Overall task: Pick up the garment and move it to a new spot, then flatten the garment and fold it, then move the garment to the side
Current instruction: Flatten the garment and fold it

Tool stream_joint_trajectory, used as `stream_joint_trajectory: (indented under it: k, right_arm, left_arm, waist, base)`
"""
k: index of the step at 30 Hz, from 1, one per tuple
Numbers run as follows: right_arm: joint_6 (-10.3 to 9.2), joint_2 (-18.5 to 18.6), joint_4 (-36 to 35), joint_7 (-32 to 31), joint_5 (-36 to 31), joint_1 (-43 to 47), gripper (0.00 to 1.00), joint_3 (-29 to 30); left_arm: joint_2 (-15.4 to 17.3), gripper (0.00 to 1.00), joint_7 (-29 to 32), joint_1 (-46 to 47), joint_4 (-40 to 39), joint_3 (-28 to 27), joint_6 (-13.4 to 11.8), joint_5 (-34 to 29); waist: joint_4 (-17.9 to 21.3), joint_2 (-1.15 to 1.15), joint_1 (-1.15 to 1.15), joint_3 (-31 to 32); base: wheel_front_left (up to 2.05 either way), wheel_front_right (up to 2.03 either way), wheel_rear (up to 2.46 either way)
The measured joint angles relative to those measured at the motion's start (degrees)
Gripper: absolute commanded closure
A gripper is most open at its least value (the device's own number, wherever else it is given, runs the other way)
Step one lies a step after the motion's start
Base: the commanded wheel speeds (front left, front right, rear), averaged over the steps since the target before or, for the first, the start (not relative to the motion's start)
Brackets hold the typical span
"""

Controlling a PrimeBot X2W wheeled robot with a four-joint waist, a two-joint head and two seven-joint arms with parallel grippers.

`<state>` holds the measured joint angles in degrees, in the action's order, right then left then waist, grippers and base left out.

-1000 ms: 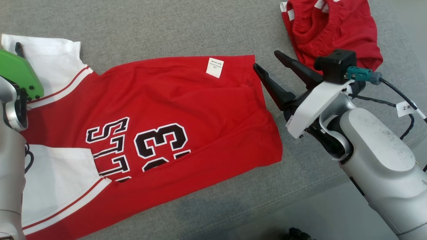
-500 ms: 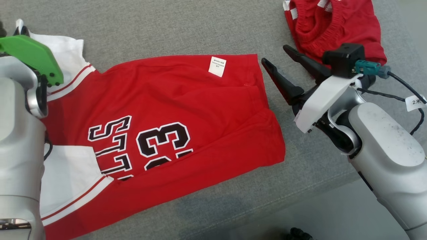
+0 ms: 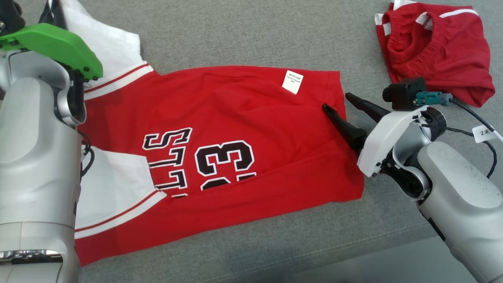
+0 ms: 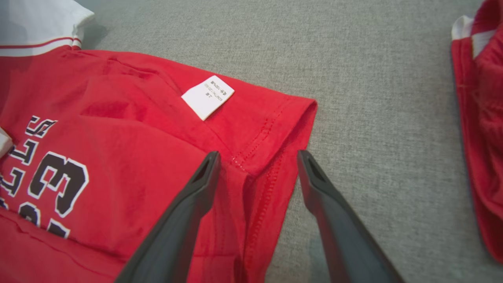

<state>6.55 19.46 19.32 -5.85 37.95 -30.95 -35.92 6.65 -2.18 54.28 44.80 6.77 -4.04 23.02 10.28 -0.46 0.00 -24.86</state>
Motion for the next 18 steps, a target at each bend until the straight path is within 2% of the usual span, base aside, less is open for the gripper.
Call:
stream_joint_trajectory:
  k: [6,17,18]
  right_arm:
    - [-0.01,-0.44,1.86,-0.8,1.71,0.03,0.0,1.22]
    - [-0.59,-1.16,5.19,-1.35,3.43,-0.29,0.0,3.2]
    - [-0.59,-1.16,5.31,-1.35,3.43,-0.29,0.04,3.34]
  left_arm:
    - [-2.05,1.0,-1.6,-0.39,-1.12,0.67,2.0,0.77]
    - [-2.19,1.0,-3.02,-2.06,-1.8,0.79,3.11,1.35]
    - [-2.19,1.0,-3.19,-2.09,-1.81,0.79,3.12,1.35]
  waist:
    - [-2.95,0.0,0.0,0.88]
    - [-6.04,0.0,0.0,1.05]
    - [-6.1,0.0,0.0,1.05]
  base:
    - [0.0,0.0,0.0]
    - [0.0,0.0,0.0]
    - [0.0,0.0,0.0]
